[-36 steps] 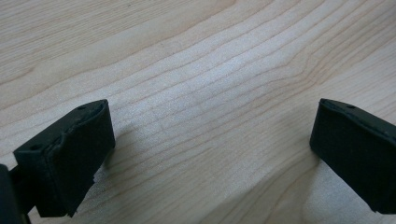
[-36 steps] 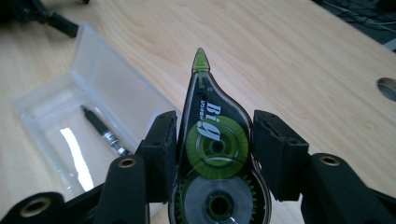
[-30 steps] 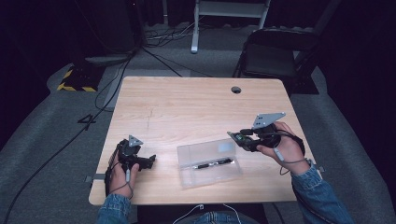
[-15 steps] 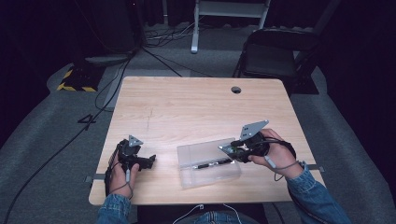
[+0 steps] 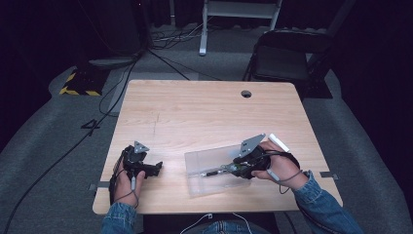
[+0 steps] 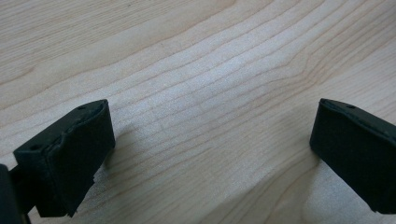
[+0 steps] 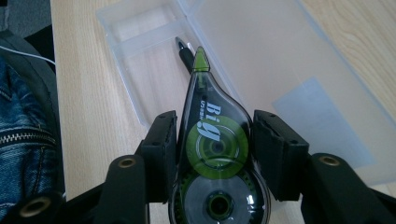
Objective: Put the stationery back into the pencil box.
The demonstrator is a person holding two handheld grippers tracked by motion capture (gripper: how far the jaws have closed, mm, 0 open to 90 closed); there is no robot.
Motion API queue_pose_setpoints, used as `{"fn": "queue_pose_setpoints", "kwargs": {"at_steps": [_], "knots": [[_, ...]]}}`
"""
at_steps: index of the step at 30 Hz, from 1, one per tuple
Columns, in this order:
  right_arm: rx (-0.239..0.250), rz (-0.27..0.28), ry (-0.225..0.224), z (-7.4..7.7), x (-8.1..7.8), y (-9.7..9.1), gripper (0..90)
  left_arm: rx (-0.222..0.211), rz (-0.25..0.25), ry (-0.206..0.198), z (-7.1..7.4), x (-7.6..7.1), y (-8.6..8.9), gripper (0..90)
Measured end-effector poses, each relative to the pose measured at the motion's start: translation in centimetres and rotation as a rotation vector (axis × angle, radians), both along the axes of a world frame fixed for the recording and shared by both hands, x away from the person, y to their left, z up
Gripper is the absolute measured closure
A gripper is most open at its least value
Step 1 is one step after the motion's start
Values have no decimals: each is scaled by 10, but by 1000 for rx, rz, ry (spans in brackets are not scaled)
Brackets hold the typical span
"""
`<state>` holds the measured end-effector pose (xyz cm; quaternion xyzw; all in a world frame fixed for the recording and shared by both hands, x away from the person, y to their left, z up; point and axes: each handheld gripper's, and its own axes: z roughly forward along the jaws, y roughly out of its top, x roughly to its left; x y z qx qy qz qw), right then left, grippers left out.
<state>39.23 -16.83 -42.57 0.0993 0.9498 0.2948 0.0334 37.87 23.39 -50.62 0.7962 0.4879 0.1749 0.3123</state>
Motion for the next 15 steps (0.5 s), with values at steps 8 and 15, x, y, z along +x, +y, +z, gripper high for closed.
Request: {"fn": "queue_pose_setpoints", "kwargs": {"at_steps": [8,15], "knots": [[-31,45,13,-14,-2,9,520,0,0,0,0,0,0,2],[-60,59,16,-23,0,11,519,0,0,0,0,0,0,2]]}}
